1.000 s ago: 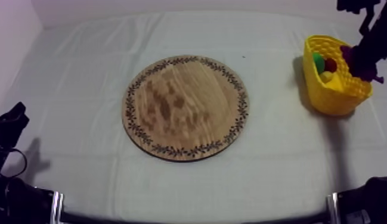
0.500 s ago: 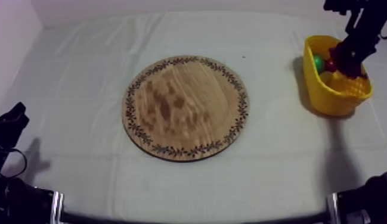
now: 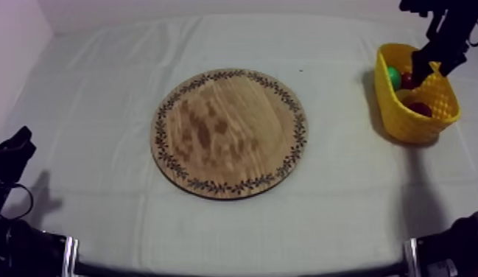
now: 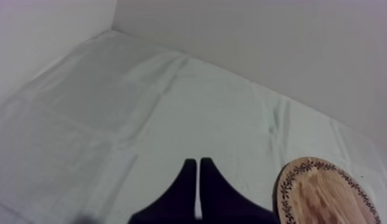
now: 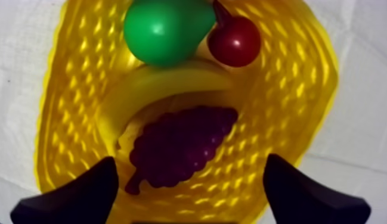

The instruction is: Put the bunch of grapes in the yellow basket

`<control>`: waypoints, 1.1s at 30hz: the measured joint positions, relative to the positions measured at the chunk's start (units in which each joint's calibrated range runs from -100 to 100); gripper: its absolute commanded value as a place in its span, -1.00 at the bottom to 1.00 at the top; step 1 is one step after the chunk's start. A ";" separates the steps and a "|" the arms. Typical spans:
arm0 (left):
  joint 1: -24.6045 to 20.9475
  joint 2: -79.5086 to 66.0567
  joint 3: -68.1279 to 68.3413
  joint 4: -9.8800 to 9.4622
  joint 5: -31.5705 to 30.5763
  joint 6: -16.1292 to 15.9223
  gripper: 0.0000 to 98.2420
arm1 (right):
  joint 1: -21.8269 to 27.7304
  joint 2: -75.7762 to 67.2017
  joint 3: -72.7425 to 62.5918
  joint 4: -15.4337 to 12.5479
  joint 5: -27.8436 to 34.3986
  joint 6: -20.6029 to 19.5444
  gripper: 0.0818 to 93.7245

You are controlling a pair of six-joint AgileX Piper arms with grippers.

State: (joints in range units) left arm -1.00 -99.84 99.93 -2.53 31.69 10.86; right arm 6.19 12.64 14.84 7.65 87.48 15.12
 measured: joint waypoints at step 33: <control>0.00 0.00 0.00 0.00 0.00 0.05 -1.00 | -5.07 -52.24 44.06 3.88 -36.12 -8.90 -0.89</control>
State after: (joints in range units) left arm -1.00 -99.84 99.93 -2.53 31.69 10.91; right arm 1.12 -39.60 58.90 11.54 51.36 6.23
